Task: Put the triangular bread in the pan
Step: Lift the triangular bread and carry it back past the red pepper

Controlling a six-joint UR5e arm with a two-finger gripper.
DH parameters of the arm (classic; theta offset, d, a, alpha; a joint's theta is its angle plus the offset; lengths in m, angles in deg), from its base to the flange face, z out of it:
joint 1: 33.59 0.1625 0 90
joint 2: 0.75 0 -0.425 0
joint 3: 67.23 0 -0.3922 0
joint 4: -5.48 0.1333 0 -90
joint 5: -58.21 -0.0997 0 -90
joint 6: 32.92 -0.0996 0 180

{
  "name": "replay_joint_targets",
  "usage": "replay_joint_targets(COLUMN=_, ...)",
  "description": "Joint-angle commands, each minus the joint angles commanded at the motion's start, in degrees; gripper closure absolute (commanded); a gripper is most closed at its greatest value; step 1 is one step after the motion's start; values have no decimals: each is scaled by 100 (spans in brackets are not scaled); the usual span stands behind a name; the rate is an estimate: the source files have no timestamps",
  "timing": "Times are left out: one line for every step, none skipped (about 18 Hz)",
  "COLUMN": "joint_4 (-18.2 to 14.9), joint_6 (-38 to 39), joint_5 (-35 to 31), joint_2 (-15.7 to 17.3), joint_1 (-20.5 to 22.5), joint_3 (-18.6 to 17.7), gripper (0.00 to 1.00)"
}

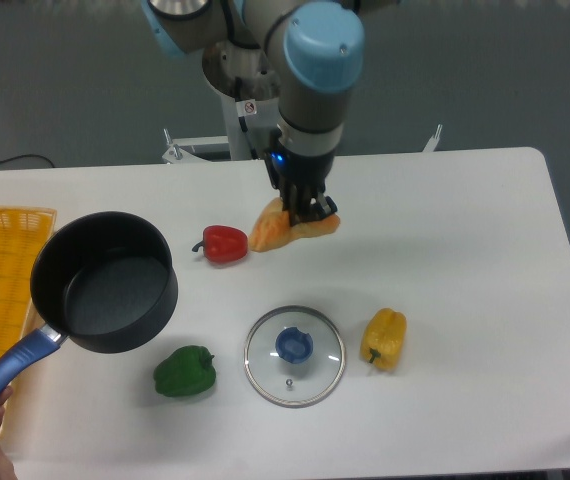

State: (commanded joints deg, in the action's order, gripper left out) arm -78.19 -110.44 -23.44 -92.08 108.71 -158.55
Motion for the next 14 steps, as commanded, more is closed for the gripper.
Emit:
replay_joint_targets(joint_4=-61, joint_6=52, joint_5=17, joint_2=123, joint_1=-26, joint_3=0, gripper=79)
replay_joint_targets(joint_4=-114, joint_6=105, joint_5=44, joint_2=228, joint_1=-61, joint_3=17, gripper=79)
replay_joint_targets(joint_4=-141, joint_6=149, joint_5=87, joint_2=334, joint_1=-88, joint_3=26, gripper=79)
replay_joint_targets(joint_4=-167, joint_6=202, joint_5=97, joint_2=457, joint_1=-97, joint_3=26, gripper=79)
replay_joint_targets(joint_4=-176, joint_6=263, joint_5=105, joint_2=536, joint_1=-97, joint_3=26, gripper=79)
replay_joint_targets(joint_4=-176, joint_6=333, joint_5=105, joint_2=615, joint_1=-114, joint_3=26, gripper=79)
replay_joint_targets(joint_4=-176, joint_6=439, joint_5=132, joint_2=686, joint_1=-140, joint_3=26, gripper=79)
replay_joint_targets(joint_4=-176, joint_6=527, joint_5=210, joint_2=721, joint_1=-158, joint_3=35, gripper=79)
replay_joint_targets(joint_4=-176, joint_6=632, joint_5=289, joint_2=800, joint_1=-202, joint_3=44, gripper=79)
replay_joint_targets(joint_4=-176, joint_6=781, joint_5=299, joint_2=870, joint_1=-246, joint_3=61, gripper=79)
replay_joint_targets(joint_4=-176, joint_6=965, joint_5=299, joint_2=880, joint_1=-290, joint_3=96, gripper=79)
replay_joint_targets(joint_4=-176, joint_6=1132, joint_5=299, joint_2=880, joint_1=-395, joint_3=97, gripper=79)
replay_joint_targets(joint_4=-159, joint_6=1299, joint_5=308, joint_2=871, joint_1=-456, joint_3=105, gripper=79)
replay_joint_targets(joint_4=-167, joint_6=1397, joint_5=316, joint_2=862, joint_1=-501, joint_3=123, gripper=79)
